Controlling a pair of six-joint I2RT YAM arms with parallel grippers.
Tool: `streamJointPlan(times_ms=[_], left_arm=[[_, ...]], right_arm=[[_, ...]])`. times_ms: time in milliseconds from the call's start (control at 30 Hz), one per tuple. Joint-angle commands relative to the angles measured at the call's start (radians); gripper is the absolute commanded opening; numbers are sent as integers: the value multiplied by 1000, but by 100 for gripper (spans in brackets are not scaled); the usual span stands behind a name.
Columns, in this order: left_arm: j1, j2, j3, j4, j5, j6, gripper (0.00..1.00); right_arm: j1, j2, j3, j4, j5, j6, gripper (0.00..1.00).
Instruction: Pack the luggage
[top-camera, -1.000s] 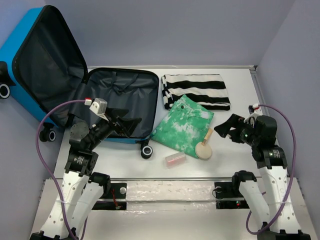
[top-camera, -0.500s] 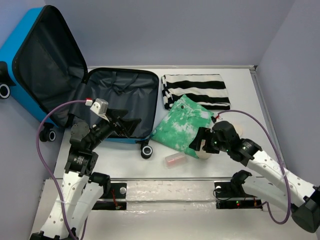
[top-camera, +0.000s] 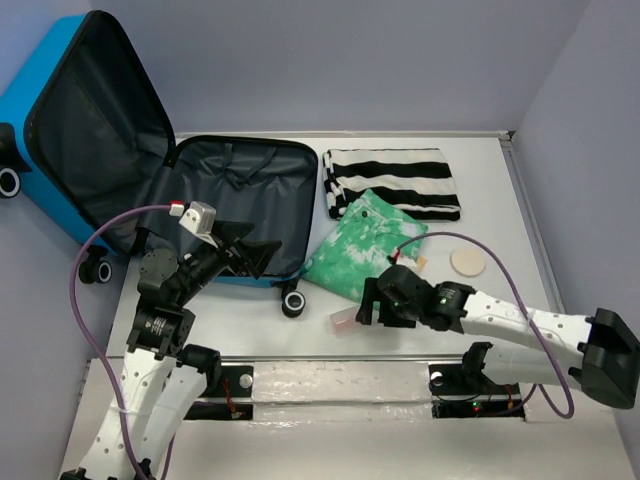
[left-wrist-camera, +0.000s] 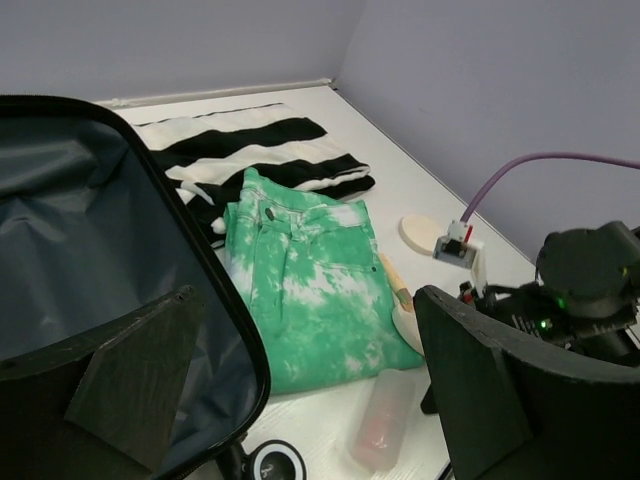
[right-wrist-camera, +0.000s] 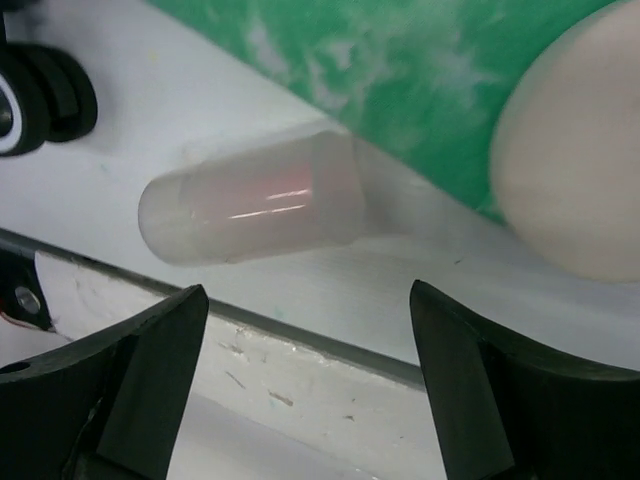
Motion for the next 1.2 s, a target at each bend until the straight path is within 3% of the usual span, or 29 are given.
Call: streamJointPlan(times_ms=[0,167,733,900,1067,1100,1167], left_arm=[[-13,-23,32,21,-3,14,99],[-23,-35,32,18,-6,17,99],[-43,-38,33,20,3,19,99],[-44,-37,32,23,5,20,99],[-47,-32,33,24,6,20,99],[-47,-31,33,24,5,20,99],[-47,-29,32,24,5,20,99]], right_arm=[[121,64,58,38,55,131,91],[146,129,76,87,85,172,100],[146,304,136,184,168,190,98],[146,409,186,146,188,144,91],[156,474,200,119,171,140,73],[167,468,191,119,170,145,61],[167,453,171,116,165,157,53]])
